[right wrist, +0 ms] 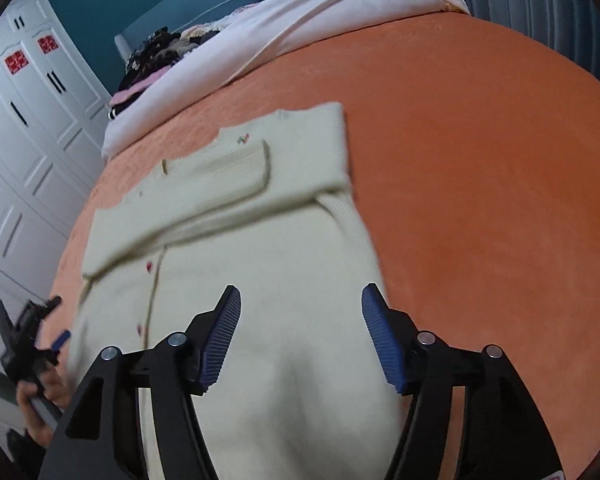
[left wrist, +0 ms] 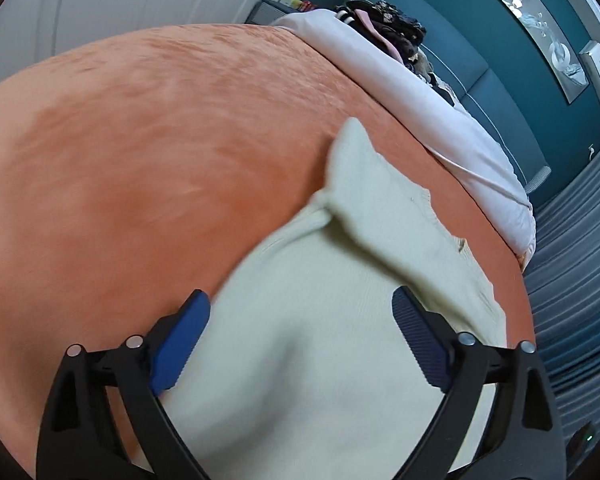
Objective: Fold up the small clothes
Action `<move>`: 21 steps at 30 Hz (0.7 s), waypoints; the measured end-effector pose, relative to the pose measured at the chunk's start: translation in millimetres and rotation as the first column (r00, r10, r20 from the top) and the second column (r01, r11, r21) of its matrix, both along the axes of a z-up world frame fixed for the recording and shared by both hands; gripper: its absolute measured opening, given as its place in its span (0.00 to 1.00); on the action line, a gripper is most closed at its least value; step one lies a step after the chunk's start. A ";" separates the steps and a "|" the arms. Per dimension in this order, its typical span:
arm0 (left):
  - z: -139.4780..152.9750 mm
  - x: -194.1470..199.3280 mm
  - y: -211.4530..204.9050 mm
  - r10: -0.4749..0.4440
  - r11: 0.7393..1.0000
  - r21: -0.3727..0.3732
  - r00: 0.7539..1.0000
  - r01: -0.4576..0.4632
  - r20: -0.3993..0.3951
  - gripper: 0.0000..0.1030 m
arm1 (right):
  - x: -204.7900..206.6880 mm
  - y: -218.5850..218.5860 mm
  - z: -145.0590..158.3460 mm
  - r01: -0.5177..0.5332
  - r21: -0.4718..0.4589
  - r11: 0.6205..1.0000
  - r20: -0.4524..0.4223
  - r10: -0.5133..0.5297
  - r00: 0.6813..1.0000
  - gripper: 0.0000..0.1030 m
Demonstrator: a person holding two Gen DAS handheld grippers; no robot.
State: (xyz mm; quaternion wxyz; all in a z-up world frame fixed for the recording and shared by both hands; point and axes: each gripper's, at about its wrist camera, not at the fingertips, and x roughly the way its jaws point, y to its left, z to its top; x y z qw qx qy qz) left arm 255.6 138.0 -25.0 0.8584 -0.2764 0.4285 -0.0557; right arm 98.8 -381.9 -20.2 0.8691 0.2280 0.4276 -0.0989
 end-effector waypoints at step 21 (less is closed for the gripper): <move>-13.9 -102.2 6.9 -0.105 0.994 -0.043 0.974 0.099 -0.199 0.26 | -85.3 37.6 -52.7 0.085 0.319 0.944 -0.055 -0.071 0.996 0.28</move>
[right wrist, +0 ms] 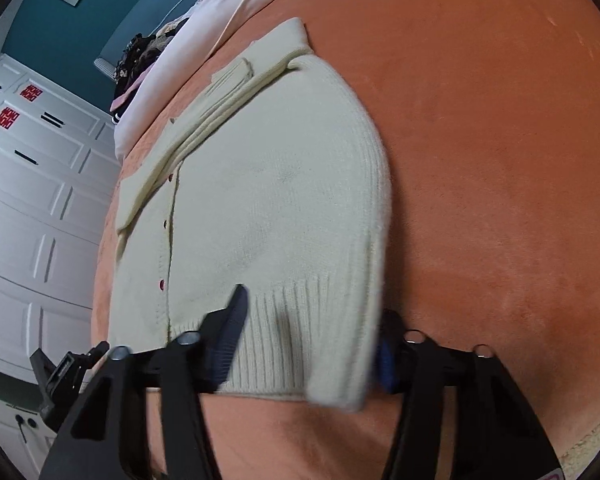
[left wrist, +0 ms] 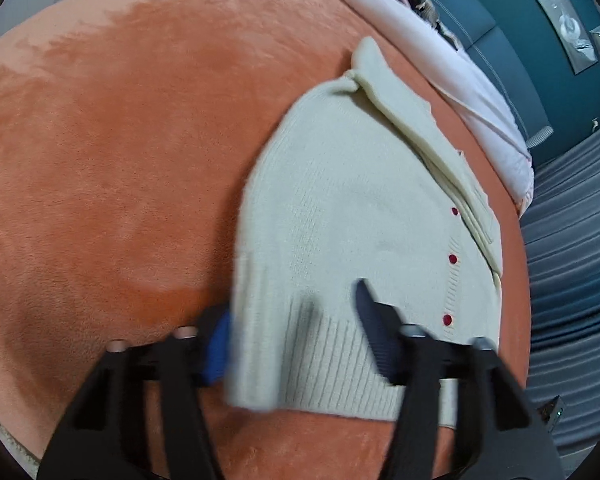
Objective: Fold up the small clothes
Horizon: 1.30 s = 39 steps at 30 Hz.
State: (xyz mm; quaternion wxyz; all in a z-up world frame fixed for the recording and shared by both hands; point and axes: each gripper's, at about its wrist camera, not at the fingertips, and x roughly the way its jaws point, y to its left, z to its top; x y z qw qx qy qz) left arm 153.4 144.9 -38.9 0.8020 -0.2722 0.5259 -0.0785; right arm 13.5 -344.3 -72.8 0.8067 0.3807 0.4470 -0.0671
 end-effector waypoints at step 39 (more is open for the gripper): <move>106.2 -9.1 4.5 -0.142 0.985 0.131 0.963 0.114 0.228 0.25 | -26.3 -60.0 75.7 -0.009 0.110 0.994 0.245 -0.018 0.969 0.19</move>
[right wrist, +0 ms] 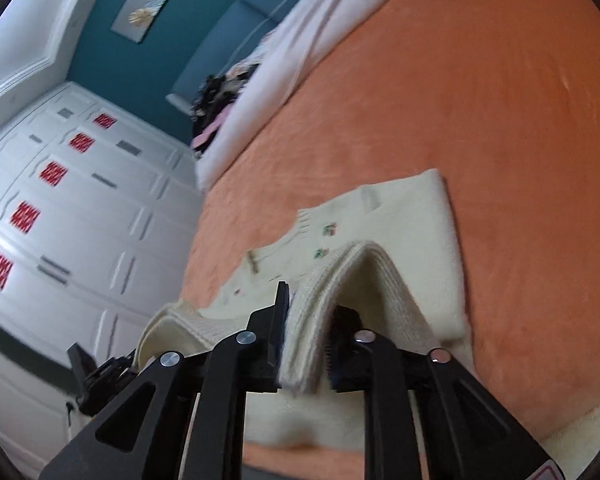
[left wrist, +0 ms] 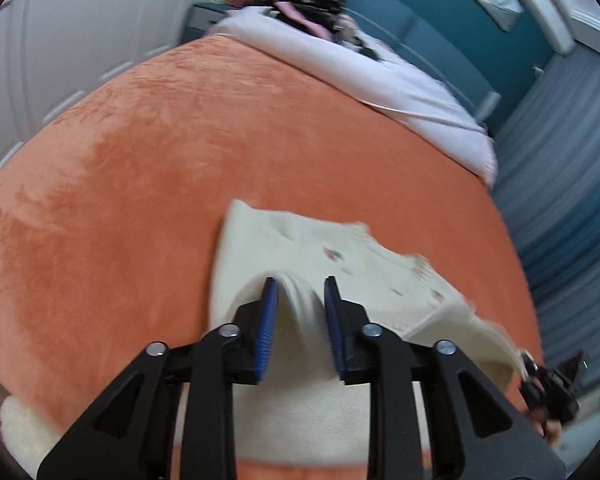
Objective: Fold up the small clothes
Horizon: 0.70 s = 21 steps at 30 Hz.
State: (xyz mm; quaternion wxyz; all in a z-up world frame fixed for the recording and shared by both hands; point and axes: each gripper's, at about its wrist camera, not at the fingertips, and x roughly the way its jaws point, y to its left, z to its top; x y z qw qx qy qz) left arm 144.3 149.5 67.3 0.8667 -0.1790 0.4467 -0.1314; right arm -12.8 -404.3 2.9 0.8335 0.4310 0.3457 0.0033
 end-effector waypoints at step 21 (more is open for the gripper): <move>-82.8 64.3 -54.0 -0.121 0.980 0.128 0.966 0.153 -0.228 0.11 | 69.5 16.9 -45.7 -0.131 -0.381 0.915 -0.232 0.043 0.972 0.18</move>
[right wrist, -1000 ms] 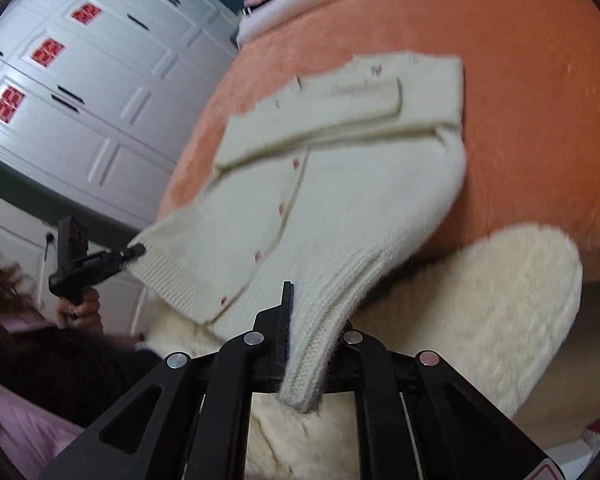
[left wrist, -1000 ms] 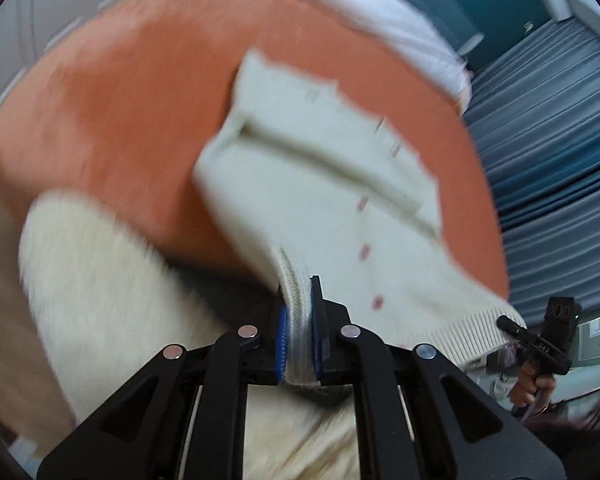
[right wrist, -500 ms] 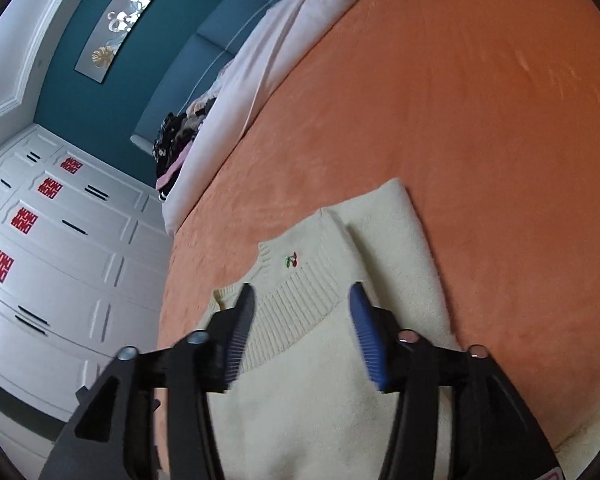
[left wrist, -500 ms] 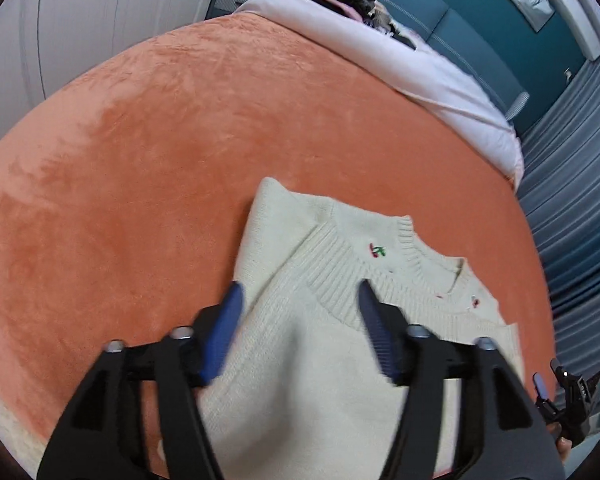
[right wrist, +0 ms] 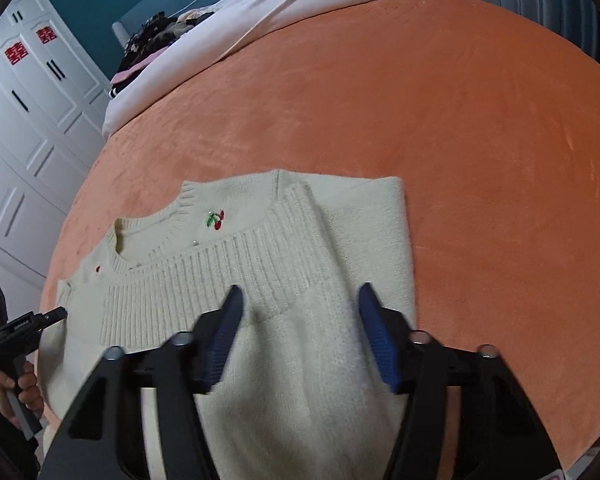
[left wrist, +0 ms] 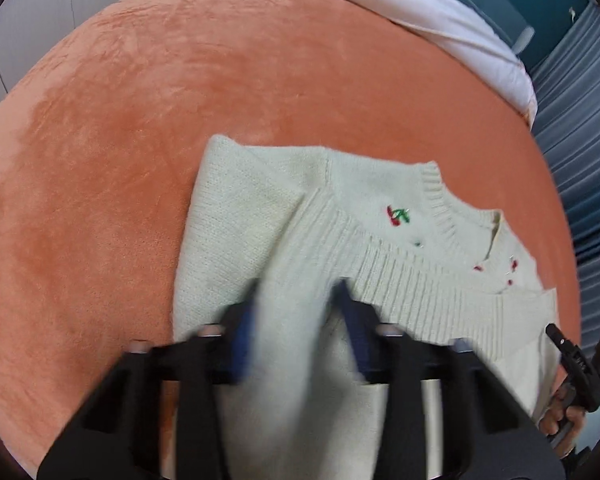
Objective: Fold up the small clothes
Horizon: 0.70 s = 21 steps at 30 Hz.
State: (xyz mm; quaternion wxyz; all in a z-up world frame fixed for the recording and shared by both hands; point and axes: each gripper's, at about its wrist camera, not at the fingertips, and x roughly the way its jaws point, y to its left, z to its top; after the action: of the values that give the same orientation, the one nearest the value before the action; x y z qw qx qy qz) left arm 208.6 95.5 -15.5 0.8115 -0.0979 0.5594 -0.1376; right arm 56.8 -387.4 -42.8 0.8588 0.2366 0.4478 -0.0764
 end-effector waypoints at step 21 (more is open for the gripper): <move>-16.9 41.7 6.7 0.107 0.994 -0.022 0.994 -0.106 0.030 0.11 | 27.2 -37.7 -30.7 0.142 0.122 0.982 0.016 -0.145 0.989 0.06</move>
State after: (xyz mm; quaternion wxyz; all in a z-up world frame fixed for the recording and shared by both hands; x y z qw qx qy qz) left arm 250.3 102.1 -32.4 0.8254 -0.1337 0.5390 -0.1013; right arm 84.0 -425.2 -73.5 0.8407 0.3207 0.4228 -0.1082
